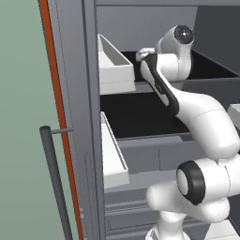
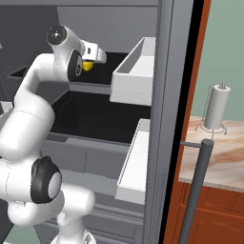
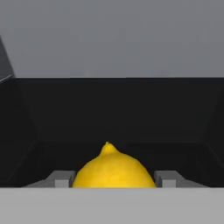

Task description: Retrieve a lemon from the fridge and place it on the cutting board with the fish.

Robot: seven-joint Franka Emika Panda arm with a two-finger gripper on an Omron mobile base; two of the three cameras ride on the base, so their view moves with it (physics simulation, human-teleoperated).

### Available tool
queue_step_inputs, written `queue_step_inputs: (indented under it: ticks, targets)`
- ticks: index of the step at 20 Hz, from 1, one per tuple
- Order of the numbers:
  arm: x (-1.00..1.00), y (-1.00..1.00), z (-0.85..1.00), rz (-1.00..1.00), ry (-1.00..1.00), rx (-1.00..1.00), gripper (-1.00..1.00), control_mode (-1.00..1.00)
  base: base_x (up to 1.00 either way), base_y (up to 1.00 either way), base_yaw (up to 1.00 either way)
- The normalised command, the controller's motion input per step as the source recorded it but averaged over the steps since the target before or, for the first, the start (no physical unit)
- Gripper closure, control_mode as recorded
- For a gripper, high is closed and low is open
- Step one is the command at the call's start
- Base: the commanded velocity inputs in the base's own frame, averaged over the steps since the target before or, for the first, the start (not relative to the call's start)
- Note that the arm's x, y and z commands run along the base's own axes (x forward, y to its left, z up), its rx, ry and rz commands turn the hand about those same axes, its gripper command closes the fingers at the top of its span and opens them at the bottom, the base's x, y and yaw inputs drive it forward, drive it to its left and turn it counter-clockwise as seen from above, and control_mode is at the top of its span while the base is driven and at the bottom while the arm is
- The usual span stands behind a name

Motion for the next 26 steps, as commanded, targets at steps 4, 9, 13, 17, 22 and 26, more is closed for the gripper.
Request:
queue_step_inputs:
  ticks: [4, 9, 13, 17, 22, 26]
  targets:
    - [-0.33, 0.00, 0.47, 0.00, -0.17, 0.02, 1.00, -1.00, 0.00, 0.00, 0.00]
    - [-0.82, 0.00, 0.46, 0.00, -0.08, 0.00, 1.00, -1.00, 0.00, 0.00, 0.00]
    - [-0.98, 0.00, 0.15, 0.00, -0.10, 0.00, 1.00, -1.00, 0.00, 0.00, 0.00]
    - [-1.00, 0.00, 0.00, 0.00, -0.01, 0.00, 1.00, -1.00, 0.00, 0.00, 0.00]
    - [-1.00, 0.00, 0.00, 0.00, 0.00, 0.00, 1.00, -1.00, 0.00, 0.00, 0.00]
    - [-1.00, 0.00, 0.00, 0.00, 0.00, 0.00, 1.00, -1.00, 0.00, 0.00, 0.00]
